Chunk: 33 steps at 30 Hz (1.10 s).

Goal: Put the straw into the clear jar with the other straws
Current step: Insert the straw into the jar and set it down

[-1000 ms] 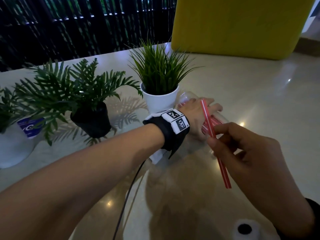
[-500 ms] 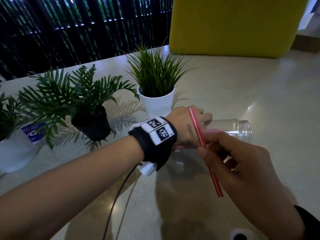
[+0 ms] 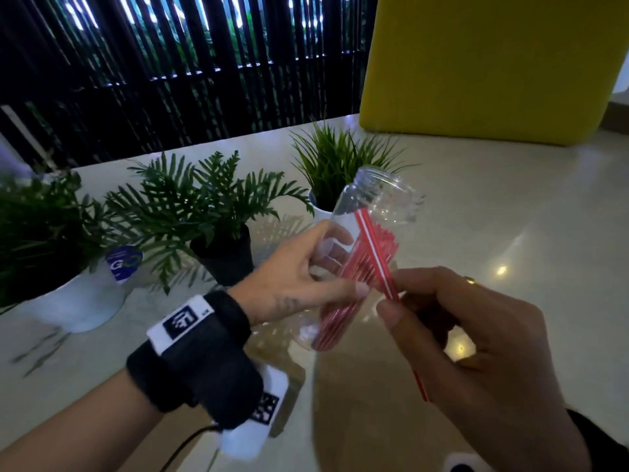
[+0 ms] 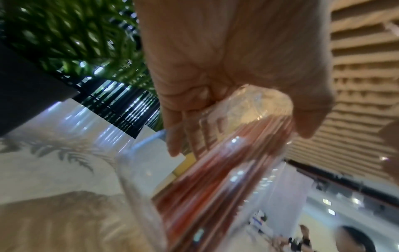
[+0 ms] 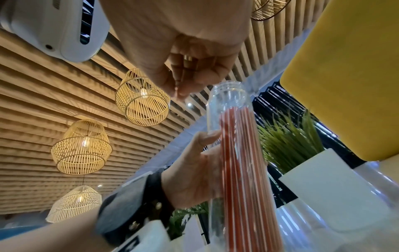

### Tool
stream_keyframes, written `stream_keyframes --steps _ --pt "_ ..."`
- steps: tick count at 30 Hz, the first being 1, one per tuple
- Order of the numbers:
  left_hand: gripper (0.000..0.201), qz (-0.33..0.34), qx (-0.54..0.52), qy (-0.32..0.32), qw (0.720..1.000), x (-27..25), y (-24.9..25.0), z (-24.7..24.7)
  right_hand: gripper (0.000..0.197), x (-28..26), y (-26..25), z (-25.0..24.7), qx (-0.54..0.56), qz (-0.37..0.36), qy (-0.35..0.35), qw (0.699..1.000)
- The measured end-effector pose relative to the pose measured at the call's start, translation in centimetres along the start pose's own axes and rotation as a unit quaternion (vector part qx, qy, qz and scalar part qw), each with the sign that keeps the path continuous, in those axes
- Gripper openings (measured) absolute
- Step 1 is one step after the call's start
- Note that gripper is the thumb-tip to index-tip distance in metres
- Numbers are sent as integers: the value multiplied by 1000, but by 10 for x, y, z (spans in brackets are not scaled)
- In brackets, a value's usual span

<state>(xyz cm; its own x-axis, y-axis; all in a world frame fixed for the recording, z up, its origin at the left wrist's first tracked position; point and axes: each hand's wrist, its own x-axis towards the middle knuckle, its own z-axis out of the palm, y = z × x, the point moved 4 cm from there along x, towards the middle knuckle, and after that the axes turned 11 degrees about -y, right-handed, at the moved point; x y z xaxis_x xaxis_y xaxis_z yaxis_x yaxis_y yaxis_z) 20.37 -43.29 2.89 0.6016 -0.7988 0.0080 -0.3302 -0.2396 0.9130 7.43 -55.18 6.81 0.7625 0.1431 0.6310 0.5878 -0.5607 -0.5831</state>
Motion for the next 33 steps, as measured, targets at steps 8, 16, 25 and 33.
stream_keyframes --steps 8,16,25,33 --pt "69 13 -57 97 994 -75 2 -10 5 65 -48 -2 101 -34 33 994" --pt "62 -4 -71 174 982 -127 -7 -9 15 111 -82 28 184 -39 50 981" --pt "65 10 -47 207 977 -165 4 -9 14 110 -92 64 113 -7 -9 994" --pt "75 32 -43 232 971 -183 10 -19 21 113 -102 85 80 36 -166 982"
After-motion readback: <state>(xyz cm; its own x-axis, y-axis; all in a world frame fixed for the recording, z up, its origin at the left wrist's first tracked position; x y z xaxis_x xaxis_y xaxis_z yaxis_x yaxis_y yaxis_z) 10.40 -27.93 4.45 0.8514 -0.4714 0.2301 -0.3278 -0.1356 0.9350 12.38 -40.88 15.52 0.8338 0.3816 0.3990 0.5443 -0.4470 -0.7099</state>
